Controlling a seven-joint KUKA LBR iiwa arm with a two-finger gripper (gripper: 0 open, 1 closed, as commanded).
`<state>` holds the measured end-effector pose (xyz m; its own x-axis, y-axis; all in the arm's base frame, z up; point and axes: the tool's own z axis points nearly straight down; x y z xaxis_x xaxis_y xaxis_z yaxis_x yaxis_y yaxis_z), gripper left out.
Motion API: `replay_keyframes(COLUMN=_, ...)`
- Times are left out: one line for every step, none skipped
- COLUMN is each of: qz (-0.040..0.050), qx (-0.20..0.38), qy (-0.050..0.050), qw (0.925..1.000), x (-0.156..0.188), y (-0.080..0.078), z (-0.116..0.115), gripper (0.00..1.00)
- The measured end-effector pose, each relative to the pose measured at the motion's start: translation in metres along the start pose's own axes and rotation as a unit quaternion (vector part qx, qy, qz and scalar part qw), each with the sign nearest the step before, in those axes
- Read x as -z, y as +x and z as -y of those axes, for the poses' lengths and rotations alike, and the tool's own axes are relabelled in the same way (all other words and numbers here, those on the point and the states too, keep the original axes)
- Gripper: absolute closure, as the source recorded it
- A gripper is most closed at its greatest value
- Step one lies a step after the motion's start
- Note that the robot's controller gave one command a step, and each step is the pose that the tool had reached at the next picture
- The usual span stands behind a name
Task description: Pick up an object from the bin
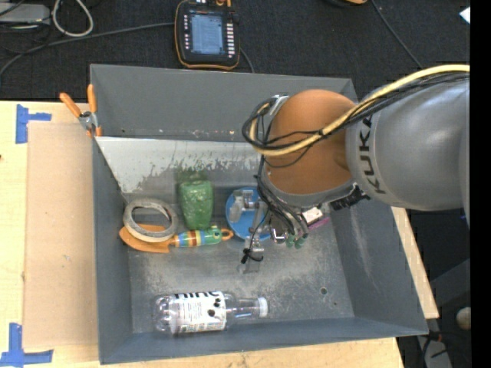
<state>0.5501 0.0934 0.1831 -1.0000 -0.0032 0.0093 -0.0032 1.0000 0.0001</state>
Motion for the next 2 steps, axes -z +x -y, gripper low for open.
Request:
replay_keyframes(qz=0.0041, qx=-0.003, qy=0.0, qw=1.0, x=0.004, y=-0.002, z=0.001, gripper=0.0)
replay_keyframes(qz=0.0003, qx=-0.049, qy=0.0, qw=0.9988, x=-0.116, y=-0.037, z=0.056, gripper=0.0)
